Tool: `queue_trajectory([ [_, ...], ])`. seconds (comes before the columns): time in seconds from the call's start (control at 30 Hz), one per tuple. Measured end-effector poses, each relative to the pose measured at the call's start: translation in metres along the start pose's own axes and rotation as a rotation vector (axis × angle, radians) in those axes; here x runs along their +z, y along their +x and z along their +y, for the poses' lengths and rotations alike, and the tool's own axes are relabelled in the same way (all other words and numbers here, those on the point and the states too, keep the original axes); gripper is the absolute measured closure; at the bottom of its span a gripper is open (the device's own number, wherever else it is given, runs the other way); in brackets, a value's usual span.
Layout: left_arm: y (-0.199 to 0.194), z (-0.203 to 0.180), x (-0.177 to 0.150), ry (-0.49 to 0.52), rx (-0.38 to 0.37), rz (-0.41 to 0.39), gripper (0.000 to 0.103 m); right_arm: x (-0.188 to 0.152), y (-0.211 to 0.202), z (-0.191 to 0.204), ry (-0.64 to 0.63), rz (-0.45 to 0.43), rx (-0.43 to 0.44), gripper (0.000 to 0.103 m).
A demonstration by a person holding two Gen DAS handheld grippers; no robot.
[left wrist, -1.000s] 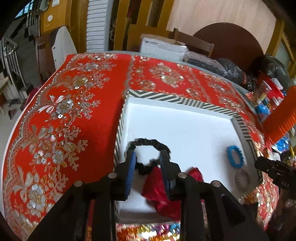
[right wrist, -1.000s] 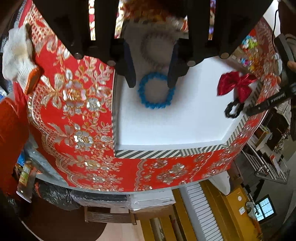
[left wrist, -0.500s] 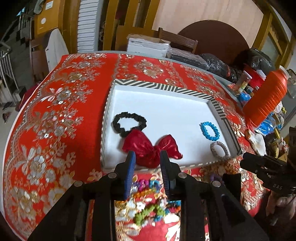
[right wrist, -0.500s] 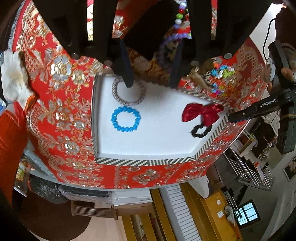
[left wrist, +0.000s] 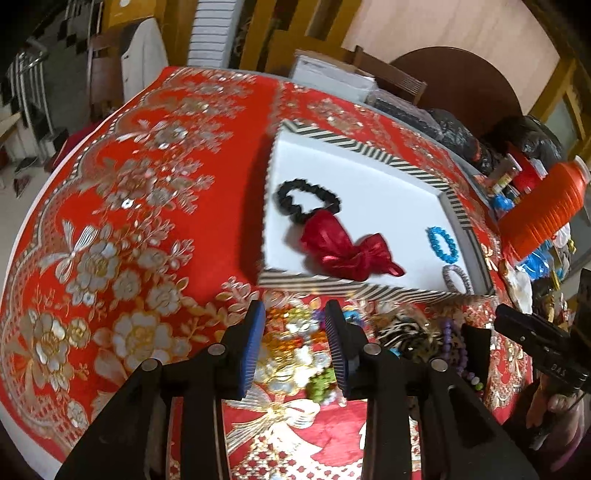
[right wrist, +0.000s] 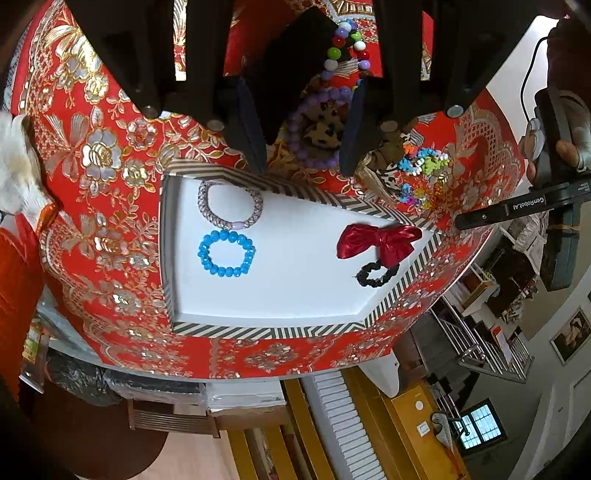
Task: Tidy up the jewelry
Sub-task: 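Grasp the multicolour bracelet with the left tool while the right tool grasps the purple bracelet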
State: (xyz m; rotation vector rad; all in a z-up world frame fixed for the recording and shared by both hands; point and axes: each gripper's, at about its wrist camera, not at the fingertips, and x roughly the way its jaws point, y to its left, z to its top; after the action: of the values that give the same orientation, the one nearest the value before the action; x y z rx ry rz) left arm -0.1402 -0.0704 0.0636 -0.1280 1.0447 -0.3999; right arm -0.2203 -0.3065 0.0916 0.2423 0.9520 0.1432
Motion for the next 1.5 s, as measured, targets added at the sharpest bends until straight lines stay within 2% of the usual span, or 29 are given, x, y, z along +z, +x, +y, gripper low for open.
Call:
queue_trajectory([
  [0.27,0.015,0.013,-0.004,-0.042,-0.007,0.039,0.081,-0.002,0.020,0.003,-0.053,0.061,-0.017,0.064],
  [0.4,0.017,0.018,-0.004,-0.058,-0.011,0.046,0.080,-0.003,0.035,0.006,-0.093,0.110,-0.033,0.080],
  [0.6,0.015,0.021,-0.004,-0.070,-0.026,0.052,0.080,-0.002,0.026,0.003,-0.060,0.060,0.005,0.080],
  [0.7,0.010,0.020,-0.006,-0.067,-0.027,0.046,0.080,-0.001,0.024,0.000,-0.041,0.063,0.014,0.080],
  [0.97,0.005,0.020,-0.010,-0.075,-0.029,0.045,0.080,-0.001,0.047,0.013,-0.148,0.144,-0.019,0.080],
  [1.2,0.011,0.023,-0.009,-0.084,-0.035,0.058,0.080,-0.004,0.065,0.009,-0.171,0.195,-0.019,0.080],
  [1.27,0.016,0.023,-0.009,-0.084,-0.034,0.070,0.079,-0.004,0.065,0.011,-0.182,0.181,-0.024,0.081],
  [1.3,0.019,0.022,-0.010,-0.082,-0.031,0.078,0.079,-0.004,0.064,0.010,-0.171,0.179,-0.023,0.092],
  [1.33,0.021,0.022,-0.010,-0.081,-0.030,0.083,0.079,-0.003,0.061,0.009,-0.150,0.170,-0.017,0.094],
  [1.5,0.032,0.014,-0.009,-0.048,-0.018,0.094,0.079,0.001,0.029,0.001,-0.084,0.071,0.032,0.094],
])
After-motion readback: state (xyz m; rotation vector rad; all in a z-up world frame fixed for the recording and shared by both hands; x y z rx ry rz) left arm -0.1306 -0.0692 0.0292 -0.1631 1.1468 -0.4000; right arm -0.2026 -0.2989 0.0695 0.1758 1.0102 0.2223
